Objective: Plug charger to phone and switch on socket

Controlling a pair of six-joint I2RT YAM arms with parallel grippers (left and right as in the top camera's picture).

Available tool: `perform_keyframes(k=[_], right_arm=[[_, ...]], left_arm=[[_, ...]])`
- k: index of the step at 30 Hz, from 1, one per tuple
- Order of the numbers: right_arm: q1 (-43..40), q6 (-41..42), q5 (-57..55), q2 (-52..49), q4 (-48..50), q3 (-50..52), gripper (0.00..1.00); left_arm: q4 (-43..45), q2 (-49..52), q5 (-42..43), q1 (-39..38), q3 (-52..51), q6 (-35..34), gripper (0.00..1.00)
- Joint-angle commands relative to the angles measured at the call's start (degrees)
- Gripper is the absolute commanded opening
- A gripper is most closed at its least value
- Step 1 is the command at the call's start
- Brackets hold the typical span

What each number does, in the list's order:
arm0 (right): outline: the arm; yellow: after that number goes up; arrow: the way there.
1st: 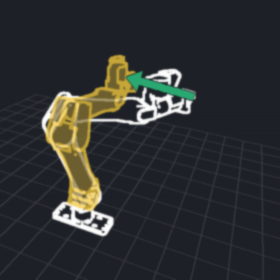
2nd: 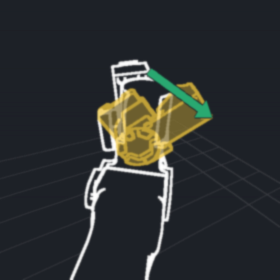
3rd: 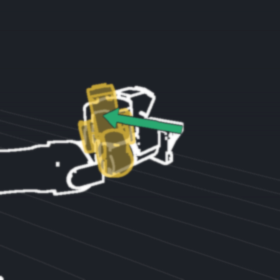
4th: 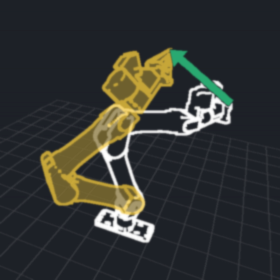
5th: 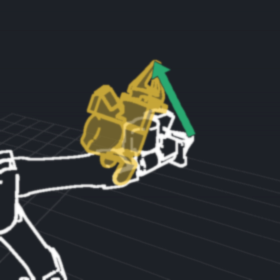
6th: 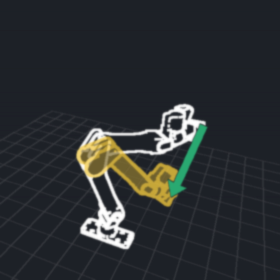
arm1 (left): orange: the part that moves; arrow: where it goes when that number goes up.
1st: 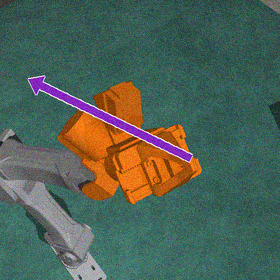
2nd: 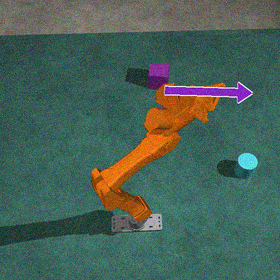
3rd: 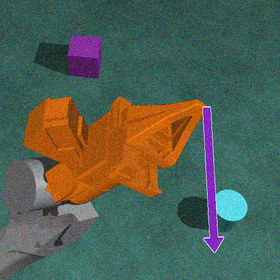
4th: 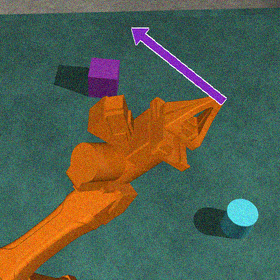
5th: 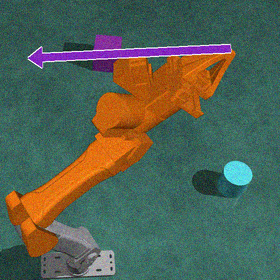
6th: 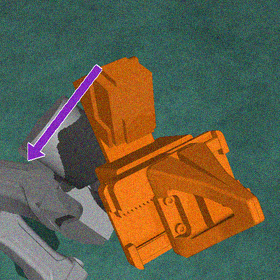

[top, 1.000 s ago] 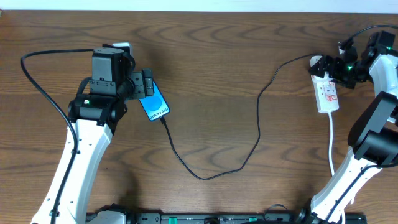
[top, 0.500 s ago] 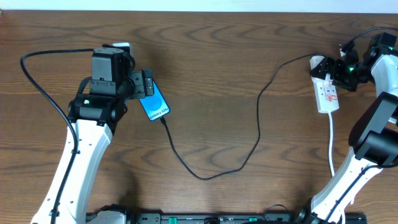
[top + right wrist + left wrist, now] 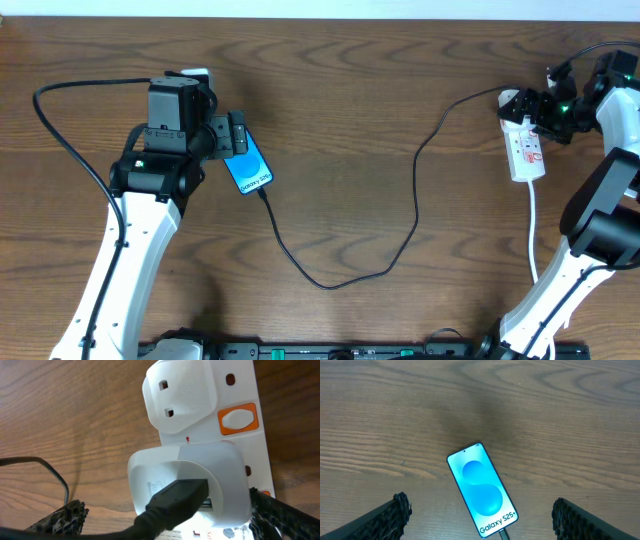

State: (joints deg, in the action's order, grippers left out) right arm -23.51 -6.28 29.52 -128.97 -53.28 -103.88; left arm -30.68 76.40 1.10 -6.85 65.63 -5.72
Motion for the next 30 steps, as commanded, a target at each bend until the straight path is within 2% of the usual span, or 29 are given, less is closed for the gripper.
perform_keyframes(k=[1,30], right_arm=[[2.23,1.57,2.56,-1.03,-0.81,-0.24,0.99],[4.24,2.86,2.54,-1.03,-1.31,1.64,0.99]], left_arm=[[-0.15,0.42,-0.72,0.28,0.59,0.76,0.92],[-0.15,0.42,-0.72,0.28,0.59,0.76,0.92]])
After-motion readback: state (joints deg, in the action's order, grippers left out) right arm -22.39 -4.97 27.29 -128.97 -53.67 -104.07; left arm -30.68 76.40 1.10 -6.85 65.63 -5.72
